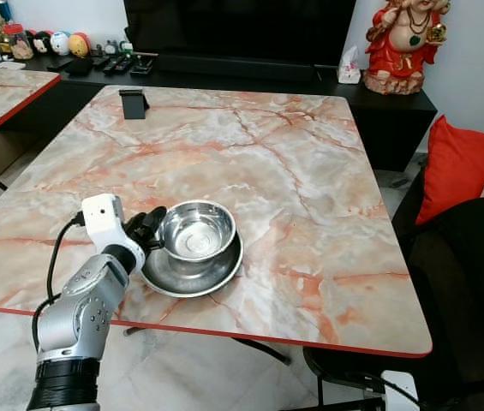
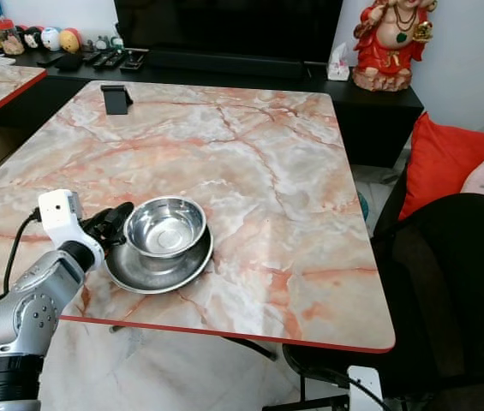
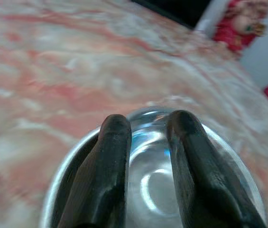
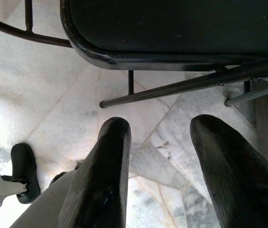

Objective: Setting the table

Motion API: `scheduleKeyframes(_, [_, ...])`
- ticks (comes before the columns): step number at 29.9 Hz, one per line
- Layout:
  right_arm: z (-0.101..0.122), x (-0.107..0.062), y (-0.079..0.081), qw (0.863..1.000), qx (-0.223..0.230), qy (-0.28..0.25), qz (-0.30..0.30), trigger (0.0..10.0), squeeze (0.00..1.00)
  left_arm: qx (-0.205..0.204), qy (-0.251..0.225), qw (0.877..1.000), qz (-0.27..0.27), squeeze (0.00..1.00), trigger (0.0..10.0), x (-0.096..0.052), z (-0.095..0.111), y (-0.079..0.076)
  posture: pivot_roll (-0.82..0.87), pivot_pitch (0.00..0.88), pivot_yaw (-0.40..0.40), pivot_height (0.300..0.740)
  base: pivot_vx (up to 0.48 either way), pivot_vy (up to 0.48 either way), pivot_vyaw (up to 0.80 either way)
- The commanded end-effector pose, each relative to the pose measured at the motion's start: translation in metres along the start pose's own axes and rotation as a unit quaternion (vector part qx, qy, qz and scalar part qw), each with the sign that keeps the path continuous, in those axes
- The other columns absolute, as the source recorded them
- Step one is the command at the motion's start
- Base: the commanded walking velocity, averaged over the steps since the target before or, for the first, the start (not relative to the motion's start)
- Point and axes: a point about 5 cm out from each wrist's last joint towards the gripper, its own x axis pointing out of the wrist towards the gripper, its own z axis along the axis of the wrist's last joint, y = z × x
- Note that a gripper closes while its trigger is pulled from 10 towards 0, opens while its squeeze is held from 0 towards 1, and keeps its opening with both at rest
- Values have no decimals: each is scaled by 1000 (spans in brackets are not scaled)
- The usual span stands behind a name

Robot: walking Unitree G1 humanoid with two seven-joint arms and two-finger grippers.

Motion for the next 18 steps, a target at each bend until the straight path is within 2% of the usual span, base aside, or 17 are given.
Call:
scheduleKeyframes(1, [0, 0, -2, 1000, 2, 2, -3, 10000, 0, 21, -19, 999, -46, 0, 10000, 2, 15, -15, 109, 0, -37, 727, 0, 0, 0])
scheduleKeyframes(2, [0, 0, -2, 1000, 2, 2, -3, 10000, 0, 26, -19, 998, -56, 0, 10000, 2, 17, -17, 109, 0, -37, 727, 0, 0, 0])
scheduleKeyframes(4, [0, 0, -2, 1000, 3, 2, -4, 10000, 0, 56, -7, 992, -110, 0, 10000, 5, 24, -29, 110, 0, -37, 727, 0, 0, 0])
scheduleKeyframes(8, [0, 0, -2, 1000, 3, 2, -4, 10000, 0, 69, 1, 990, -126, 0, 10000, 6, 26, -32, 110, 0, -37, 727, 0, 0, 0])
scheduleKeyframes(9, [0, 0, -2, 1000, 4, 1, -4, 10000, 0, 87, 9, 987, -138, 0, 10000, 8, 27, -34, 111, 0, -36, 727, 0, 0, 0])
scheduleKeyframes(10, [1, 0, -2, 1000, 7, 0, -5, 10000, 0, 111, 44, 979, -166, 0, 10000, 13, 25, -36, 107, 0, -33, 727, 0, 0, 0])
scheduleKeyframes(11, [1, 0, -2, 1000, 7, 0, -5, 10000, 0, 111, 44, 979, -166, 0, 10000, 13, 25, -36, 107, 0, -33, 727, 0, 0, 0])
scheduleKeyframes(12, [1, 0, -2, 1000, 9, 0, -6, 10000, 0, 139, 81, 970, -181, 0, 10000, 15, 20, -36, 107, 0, -33, 727, 0, 0, 0])
scheduleKeyframes(14, [1, 0, -1, 1000, 12, -1, -6, 10000, 0, 157, 99, 962, -198, 0, 10000, 16, 17, -35, 106, 0, -32, 727, 0, 0, 0])
scheduleKeyframes(18, [1, 0, -2, 1000, 14, -1, -7, 10000, 0, 166, 120, 960, -193, 0, 10000, 19, 17, -29, 99, 0, -26, 727, 0, 0, 0])
